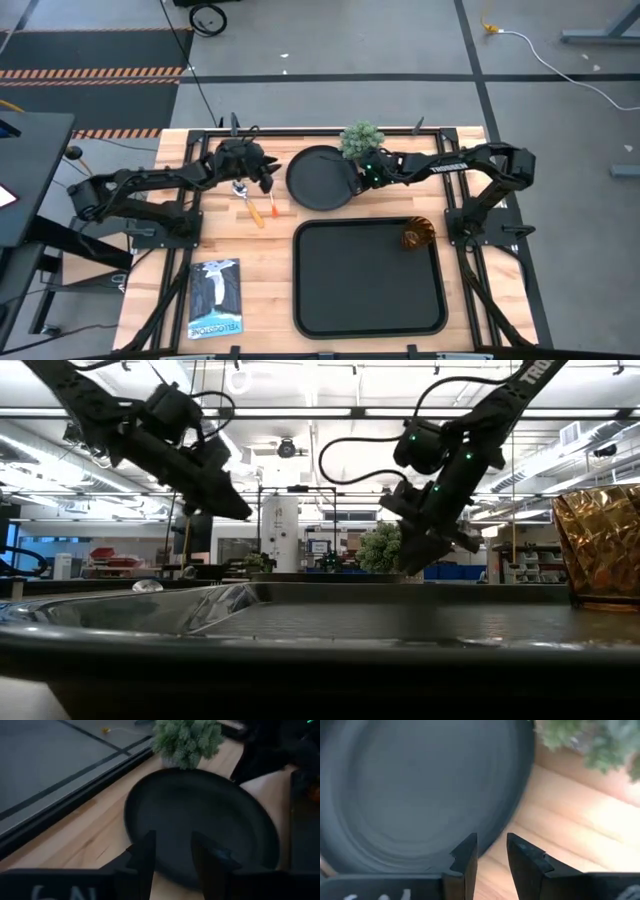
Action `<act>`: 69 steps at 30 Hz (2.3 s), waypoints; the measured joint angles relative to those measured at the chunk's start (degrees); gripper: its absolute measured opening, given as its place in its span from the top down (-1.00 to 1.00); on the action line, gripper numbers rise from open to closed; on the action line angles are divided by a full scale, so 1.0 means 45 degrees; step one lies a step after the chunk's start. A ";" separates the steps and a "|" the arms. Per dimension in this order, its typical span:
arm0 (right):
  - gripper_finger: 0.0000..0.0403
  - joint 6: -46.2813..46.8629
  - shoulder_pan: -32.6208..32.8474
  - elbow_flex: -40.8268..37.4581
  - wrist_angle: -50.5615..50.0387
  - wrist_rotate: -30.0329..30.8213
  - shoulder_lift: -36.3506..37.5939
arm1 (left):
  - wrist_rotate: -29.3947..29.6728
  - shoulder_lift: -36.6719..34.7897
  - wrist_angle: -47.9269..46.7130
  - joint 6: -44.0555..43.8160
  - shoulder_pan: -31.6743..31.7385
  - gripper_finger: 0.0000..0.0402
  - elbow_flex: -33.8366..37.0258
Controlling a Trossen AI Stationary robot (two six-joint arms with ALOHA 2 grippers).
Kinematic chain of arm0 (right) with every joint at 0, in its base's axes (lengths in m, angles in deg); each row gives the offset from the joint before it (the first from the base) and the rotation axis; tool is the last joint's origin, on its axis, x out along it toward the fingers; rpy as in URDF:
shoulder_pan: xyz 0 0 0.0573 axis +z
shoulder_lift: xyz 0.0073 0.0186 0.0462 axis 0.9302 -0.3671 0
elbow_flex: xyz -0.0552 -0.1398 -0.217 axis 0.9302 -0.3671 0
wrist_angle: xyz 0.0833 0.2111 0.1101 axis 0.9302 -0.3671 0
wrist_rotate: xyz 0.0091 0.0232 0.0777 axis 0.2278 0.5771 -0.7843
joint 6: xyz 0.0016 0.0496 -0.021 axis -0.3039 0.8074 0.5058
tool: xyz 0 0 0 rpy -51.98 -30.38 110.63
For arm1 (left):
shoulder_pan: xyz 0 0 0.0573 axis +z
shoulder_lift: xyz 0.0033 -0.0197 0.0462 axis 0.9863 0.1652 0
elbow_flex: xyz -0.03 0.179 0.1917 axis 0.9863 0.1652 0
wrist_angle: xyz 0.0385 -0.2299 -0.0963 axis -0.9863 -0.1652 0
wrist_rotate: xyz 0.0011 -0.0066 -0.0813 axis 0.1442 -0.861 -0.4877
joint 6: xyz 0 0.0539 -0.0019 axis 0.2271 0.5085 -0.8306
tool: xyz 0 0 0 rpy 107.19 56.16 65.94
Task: Pick and place plate/cup/fork/spoon on tray
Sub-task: Put the black plate on the black tray
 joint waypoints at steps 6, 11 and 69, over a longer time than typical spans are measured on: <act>0.45 0.0588 -0.0339 0.0003 0.0412 -0.0042 -0.0410 | -0.0067 -0.0846 0.0378 -0.0290 -0.0102 0.37 0.0634; 0.45 0.0691 -0.0566 -0.0015 0.1056 -0.0669 -0.1108 | -0.0207 -0.1206 0.0280 -0.0557 -0.0290 0.37 0.0704; 0.88 -0.0149 -0.1422 -0.0018 0.4790 -0.4870 -0.1773 | -0.0278 -0.1265 0.0090 -0.0578 -0.0691 0.37 0.0681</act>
